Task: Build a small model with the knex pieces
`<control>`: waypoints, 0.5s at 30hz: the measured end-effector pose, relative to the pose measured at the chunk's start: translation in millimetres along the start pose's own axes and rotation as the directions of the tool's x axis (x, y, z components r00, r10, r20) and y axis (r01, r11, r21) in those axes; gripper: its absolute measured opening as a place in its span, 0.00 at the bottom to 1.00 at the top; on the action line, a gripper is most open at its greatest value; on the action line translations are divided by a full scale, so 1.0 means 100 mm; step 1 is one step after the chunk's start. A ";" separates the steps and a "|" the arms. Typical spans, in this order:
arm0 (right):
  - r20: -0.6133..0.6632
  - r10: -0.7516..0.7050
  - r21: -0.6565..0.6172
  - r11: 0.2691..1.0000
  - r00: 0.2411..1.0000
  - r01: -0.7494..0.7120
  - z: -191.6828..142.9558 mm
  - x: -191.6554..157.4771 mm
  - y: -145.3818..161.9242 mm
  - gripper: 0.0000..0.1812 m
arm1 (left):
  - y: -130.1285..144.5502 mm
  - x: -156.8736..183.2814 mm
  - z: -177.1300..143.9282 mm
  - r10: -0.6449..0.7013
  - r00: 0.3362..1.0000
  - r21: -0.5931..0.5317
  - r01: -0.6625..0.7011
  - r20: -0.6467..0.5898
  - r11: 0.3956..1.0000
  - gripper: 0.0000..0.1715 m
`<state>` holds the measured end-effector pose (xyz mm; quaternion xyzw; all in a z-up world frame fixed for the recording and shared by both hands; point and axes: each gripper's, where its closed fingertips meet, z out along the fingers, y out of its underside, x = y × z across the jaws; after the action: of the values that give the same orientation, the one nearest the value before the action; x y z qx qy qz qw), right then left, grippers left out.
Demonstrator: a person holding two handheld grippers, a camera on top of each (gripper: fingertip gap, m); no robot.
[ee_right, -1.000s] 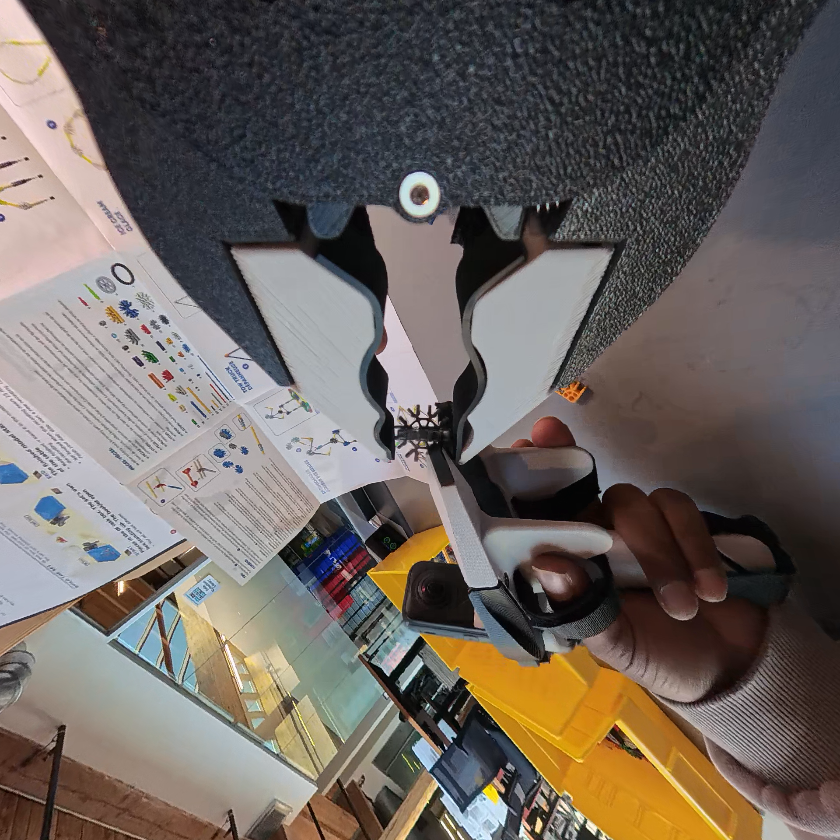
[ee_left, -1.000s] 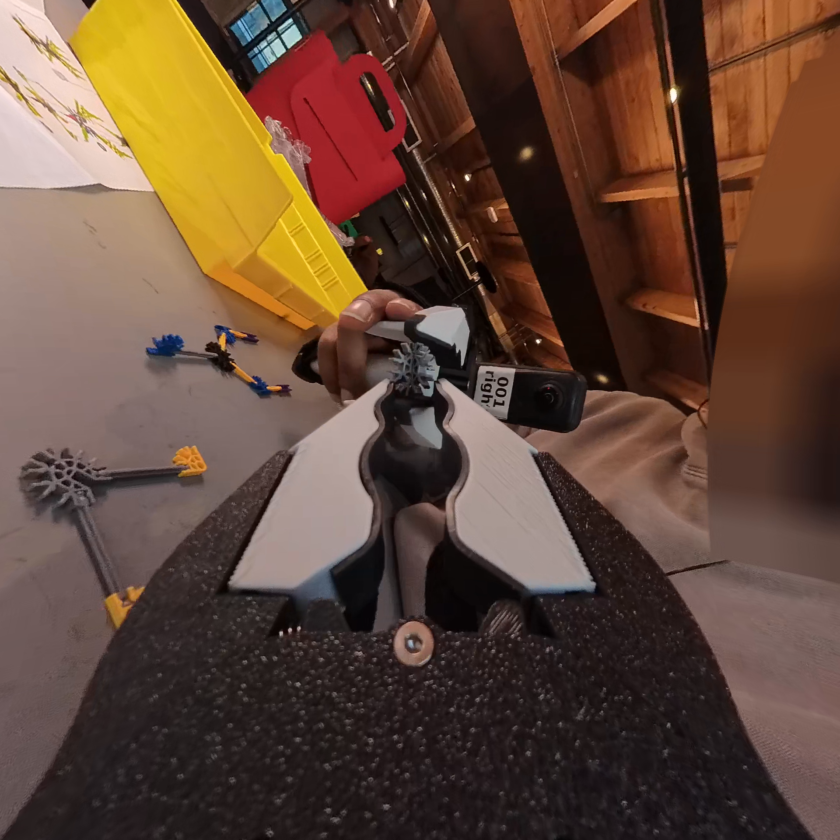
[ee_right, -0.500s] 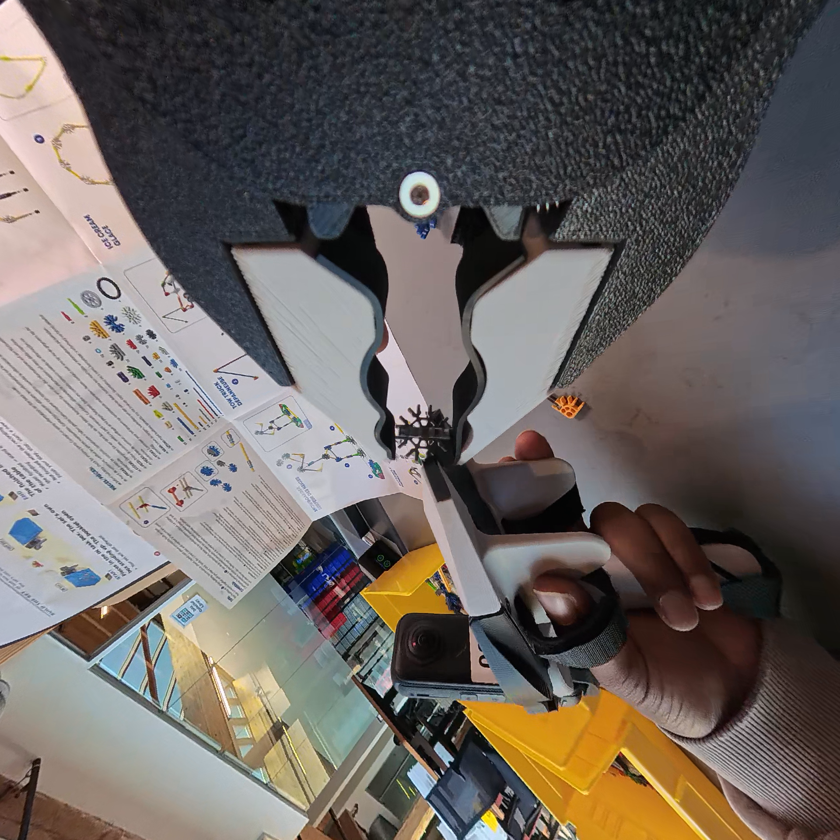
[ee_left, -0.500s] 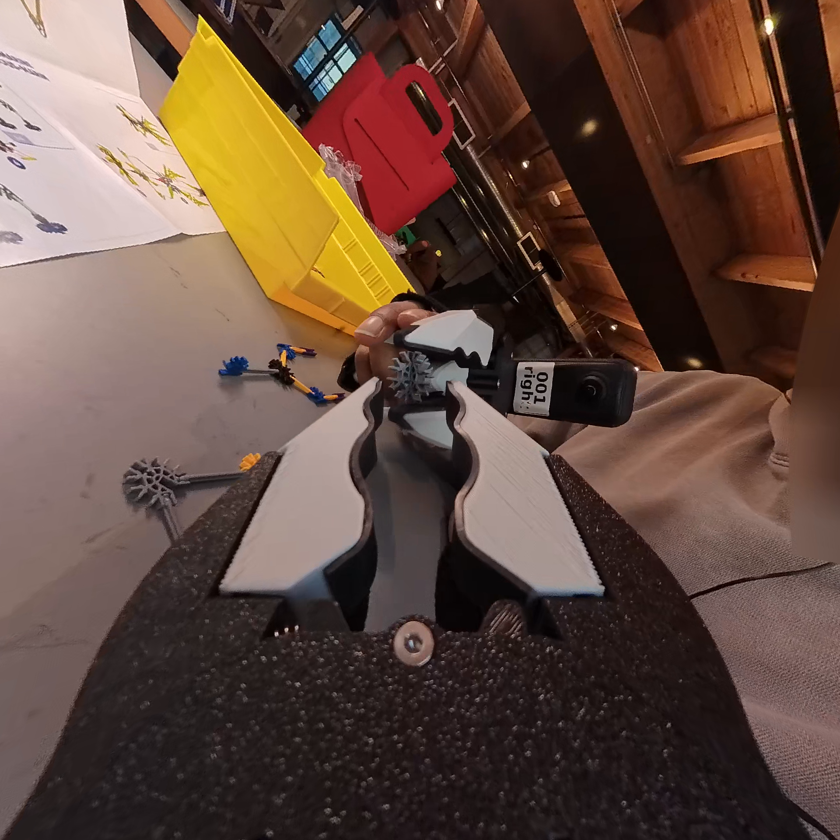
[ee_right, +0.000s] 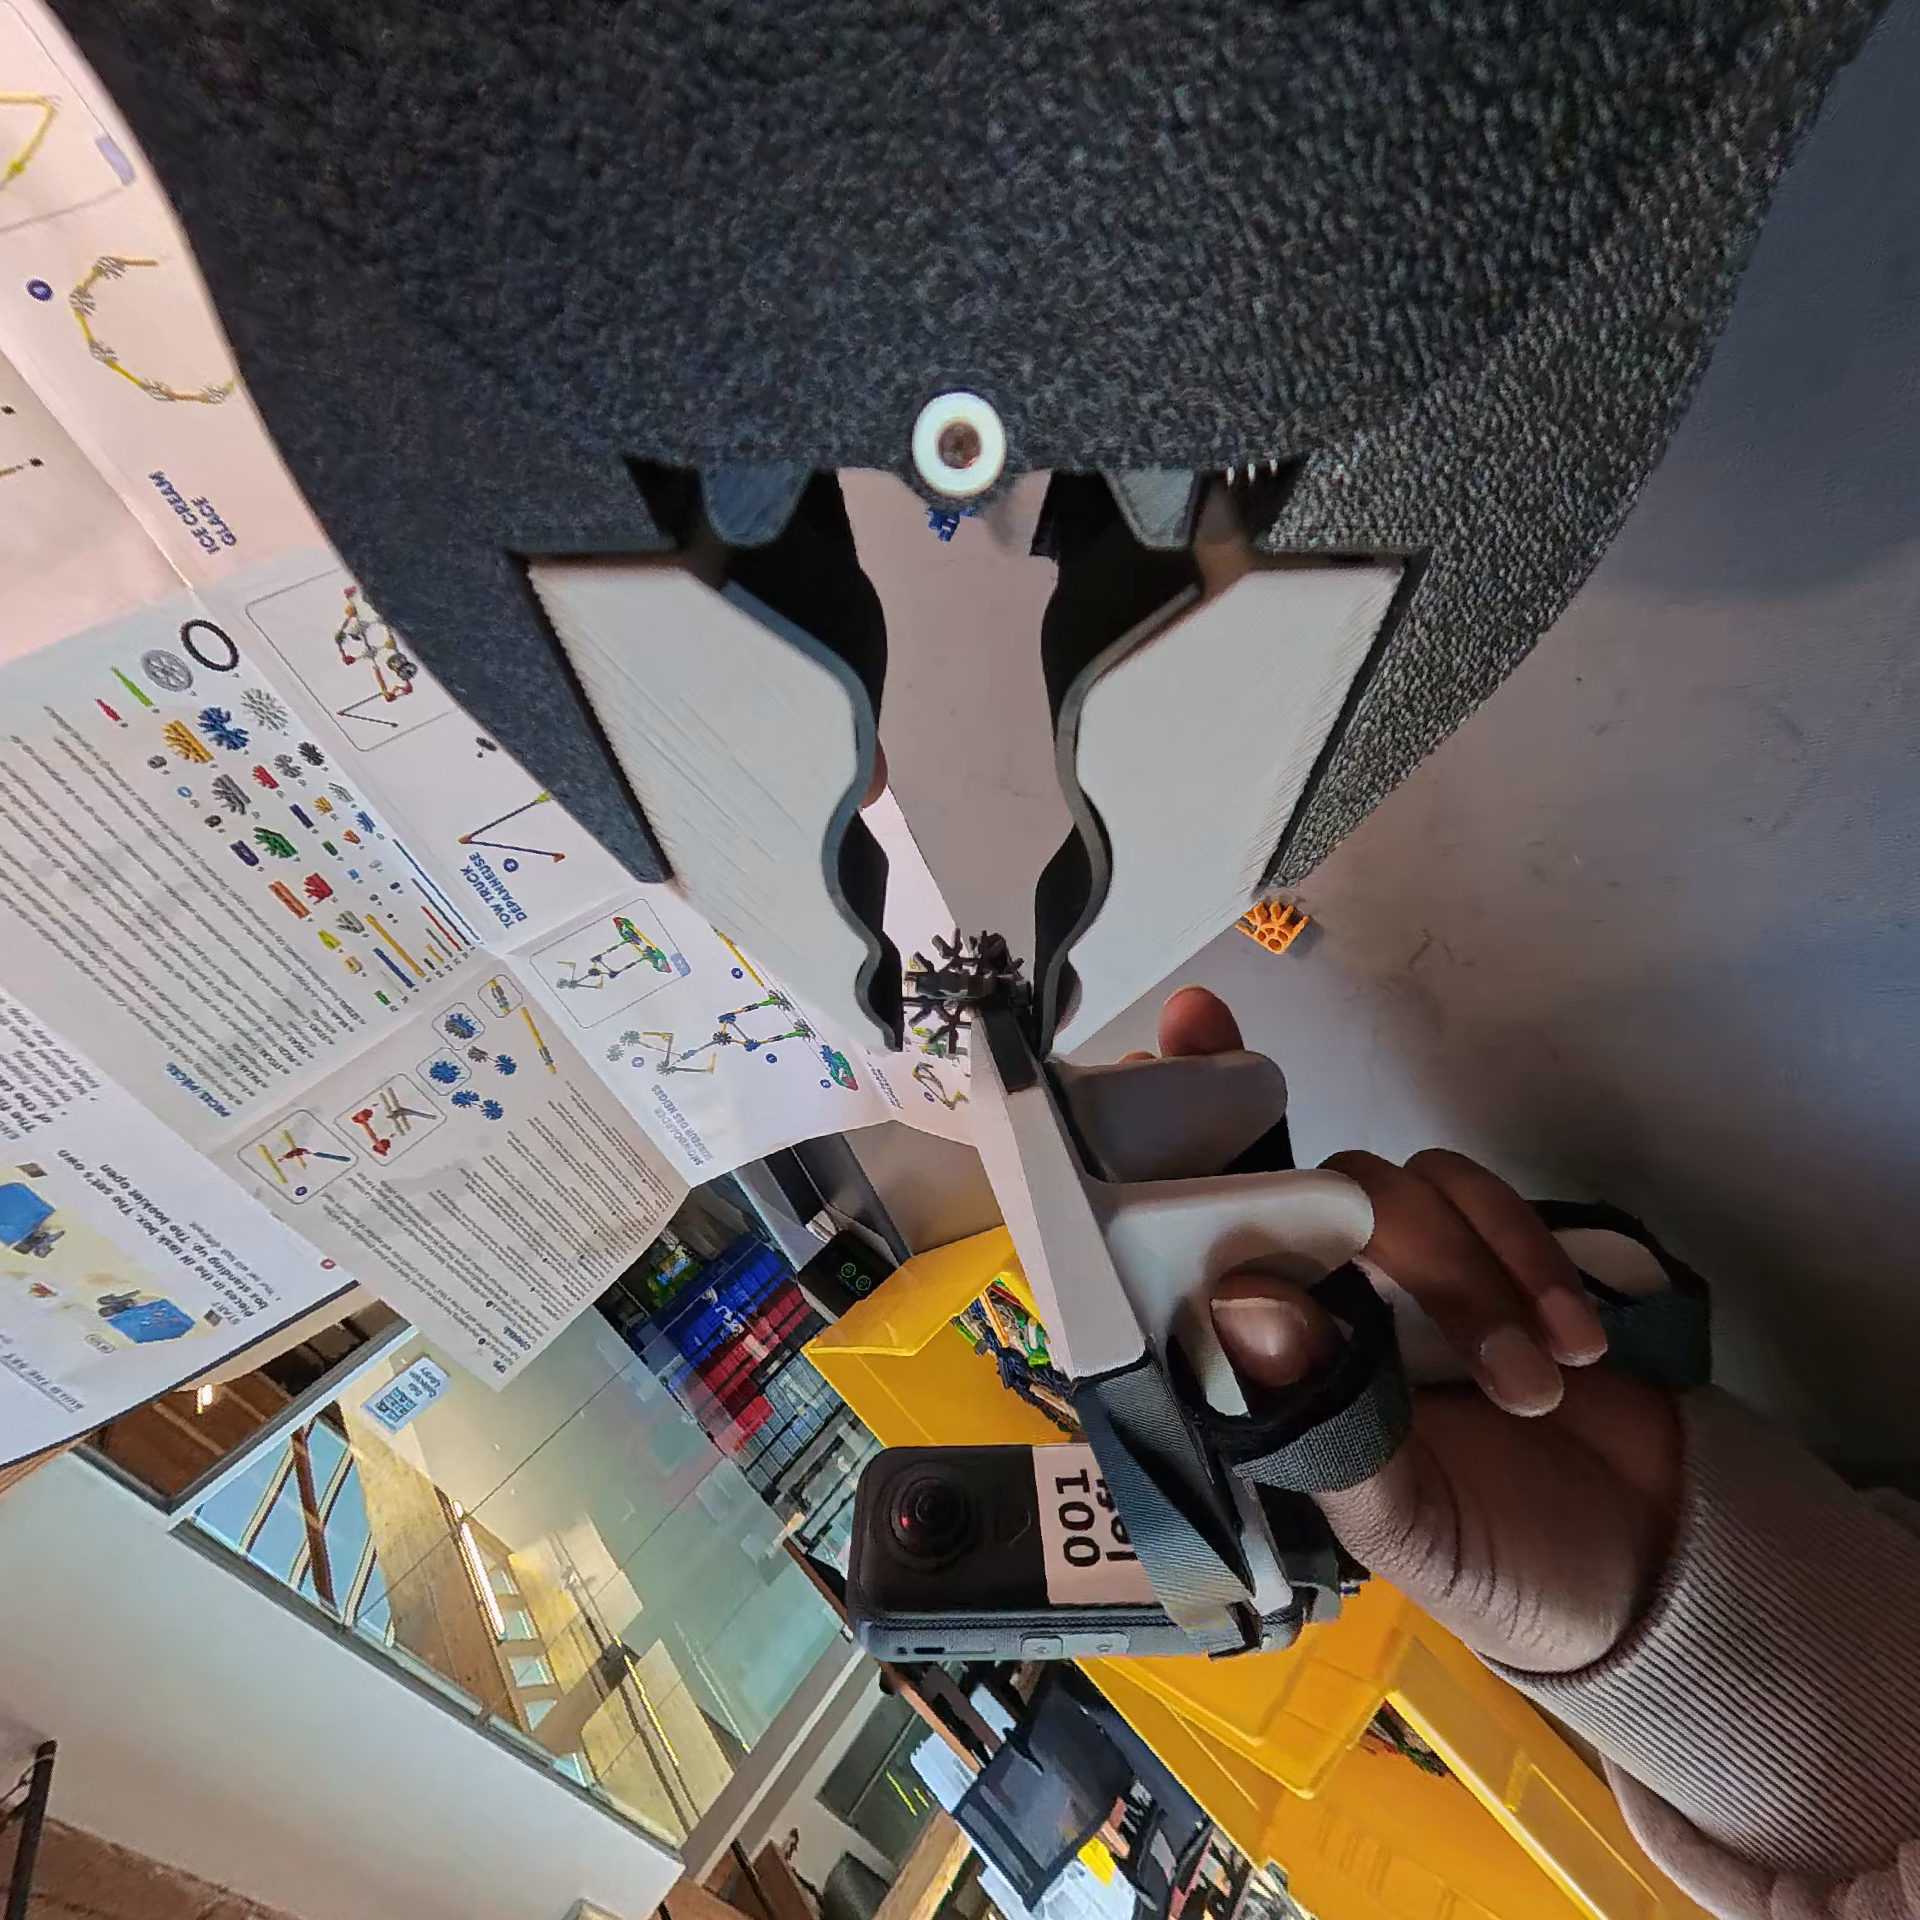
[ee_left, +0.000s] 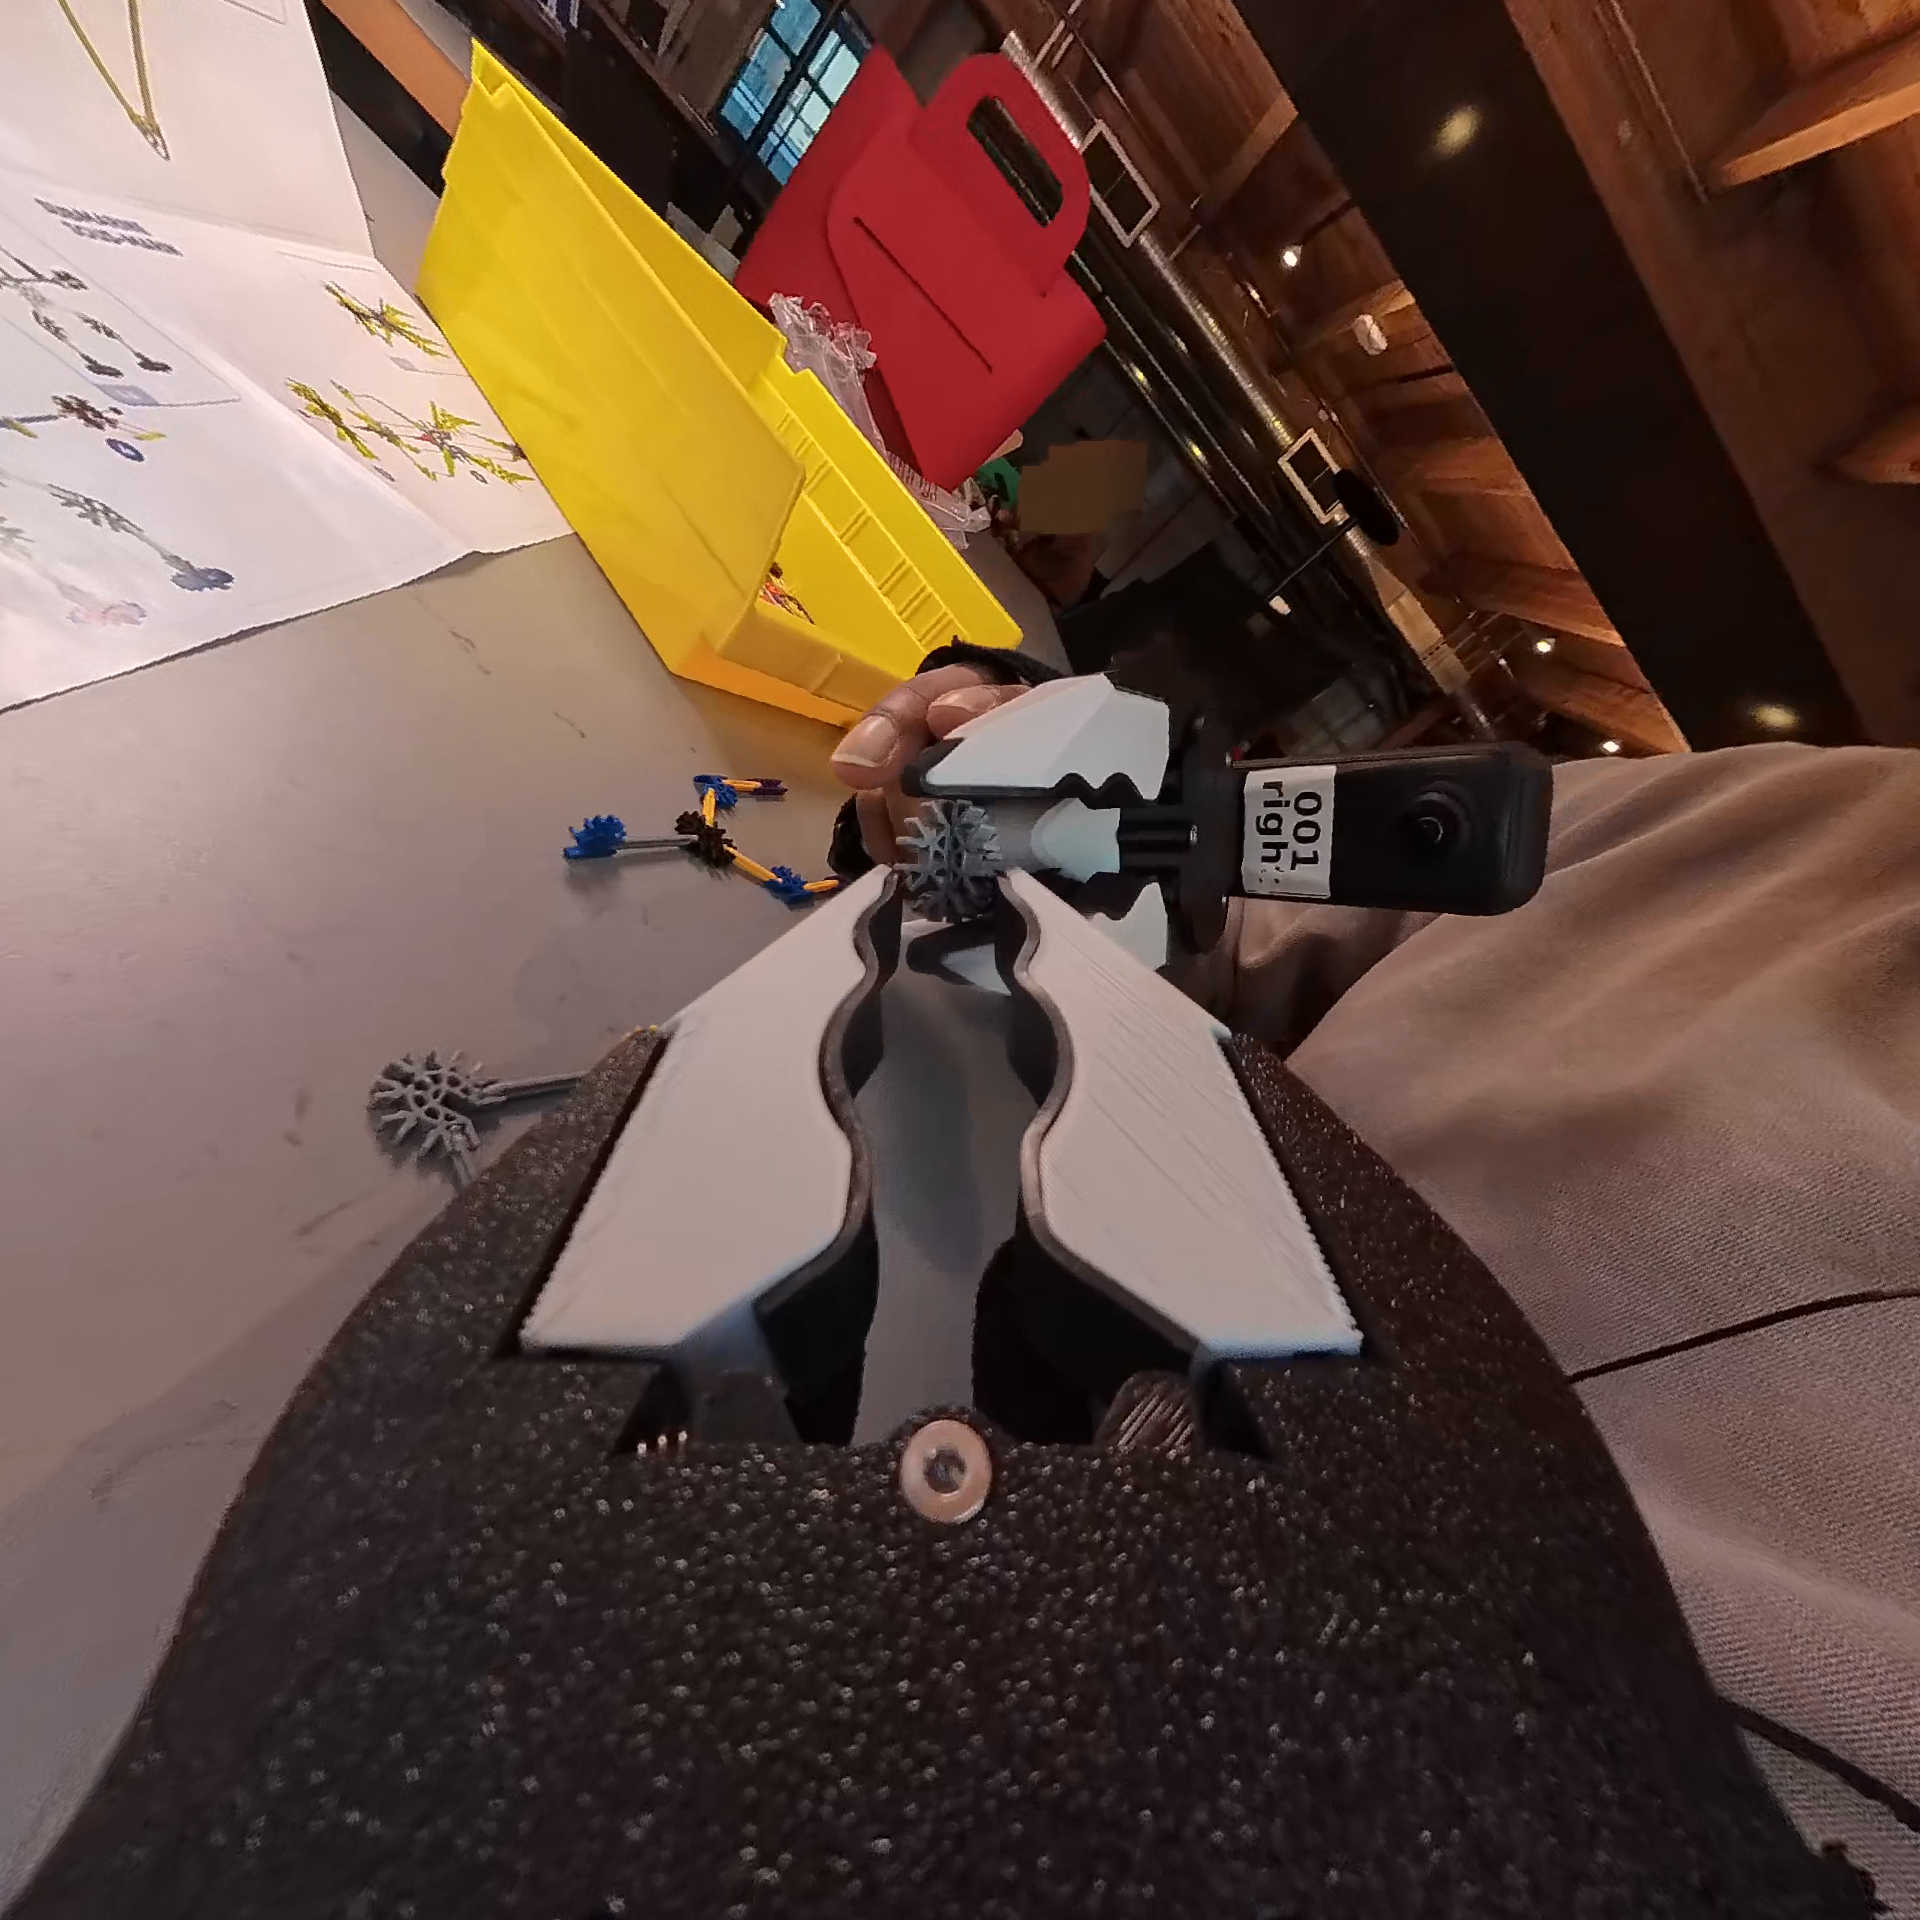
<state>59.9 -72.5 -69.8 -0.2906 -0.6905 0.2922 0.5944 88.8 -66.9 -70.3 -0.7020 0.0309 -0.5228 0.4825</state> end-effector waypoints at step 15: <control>0.356 0.398 -0.085 0.915 0.846 -0.395 -0.14 -0.28 0.05 0.17 | 0.19 -0.16 -0.18 0.508 0.856 -0.304 -0.461 0.096 0.834 0.10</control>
<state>77.5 -89.6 -90.5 -0.3697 -0.7151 0.4545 0.3812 76.1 -80.0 -95.4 -0.7728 0.2374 -0.3109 0.4997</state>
